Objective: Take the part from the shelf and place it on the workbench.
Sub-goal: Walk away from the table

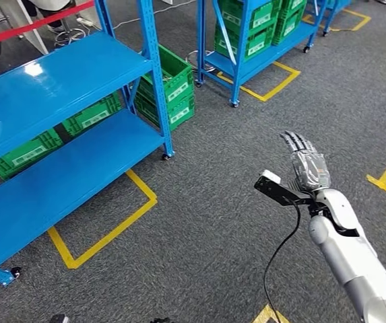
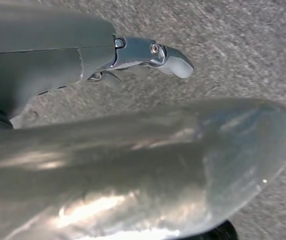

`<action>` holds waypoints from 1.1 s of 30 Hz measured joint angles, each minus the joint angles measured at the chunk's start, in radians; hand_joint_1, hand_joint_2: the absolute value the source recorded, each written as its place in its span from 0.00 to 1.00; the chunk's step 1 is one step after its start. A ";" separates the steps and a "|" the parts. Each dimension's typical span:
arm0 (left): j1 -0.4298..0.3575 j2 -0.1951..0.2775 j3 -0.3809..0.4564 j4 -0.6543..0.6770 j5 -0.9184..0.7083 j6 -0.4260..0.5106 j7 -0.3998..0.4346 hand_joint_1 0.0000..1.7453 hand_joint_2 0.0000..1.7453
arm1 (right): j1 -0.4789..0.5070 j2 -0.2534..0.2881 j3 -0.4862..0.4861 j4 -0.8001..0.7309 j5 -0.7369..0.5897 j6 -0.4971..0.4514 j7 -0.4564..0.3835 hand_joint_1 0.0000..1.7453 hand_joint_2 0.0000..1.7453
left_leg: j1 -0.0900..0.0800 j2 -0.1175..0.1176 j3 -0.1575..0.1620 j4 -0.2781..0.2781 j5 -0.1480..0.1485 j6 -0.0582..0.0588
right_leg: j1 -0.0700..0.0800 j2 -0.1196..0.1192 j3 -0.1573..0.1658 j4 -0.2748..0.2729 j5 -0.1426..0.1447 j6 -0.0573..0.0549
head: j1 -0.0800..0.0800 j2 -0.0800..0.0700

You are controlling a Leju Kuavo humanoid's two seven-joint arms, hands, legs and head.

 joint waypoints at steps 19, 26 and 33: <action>0.016 0.007 -0.001 0.000 0.018 0.012 0.002 0.00 0.00 | 0.067 -0.008 0.015 -0.025 0.021 0.045 -0.023 0.00 0.00 | 0.030 -0.189 0.225 -0.109 -0.190 0.001 | -0.011 0.129 -0.260 0.057 0.171 0.024 | 0.009 0.000; -0.006 0.010 -0.002 0.001 0.014 0.011 -0.006 0.00 0.00 | 0.058 -0.008 0.049 -0.051 0.045 0.097 -0.039 0.00 0.00 | 0.021 -0.035 0.081 0.142 -0.291 -0.040 | -0.005 0.059 -0.207 0.052 0.133 -0.012 | 0.001 0.000; -0.012 0.014 -0.002 0.000 0.008 0.012 -0.006 0.00 0.00 | 0.042 -0.008 0.092 -0.083 0.055 0.121 -0.036 0.00 0.00 | -0.007 0.045 0.123 -0.093 -0.095 0.002 | 0.011 -0.017 -0.155 0.053 0.092 -0.006 | 0.000 0.000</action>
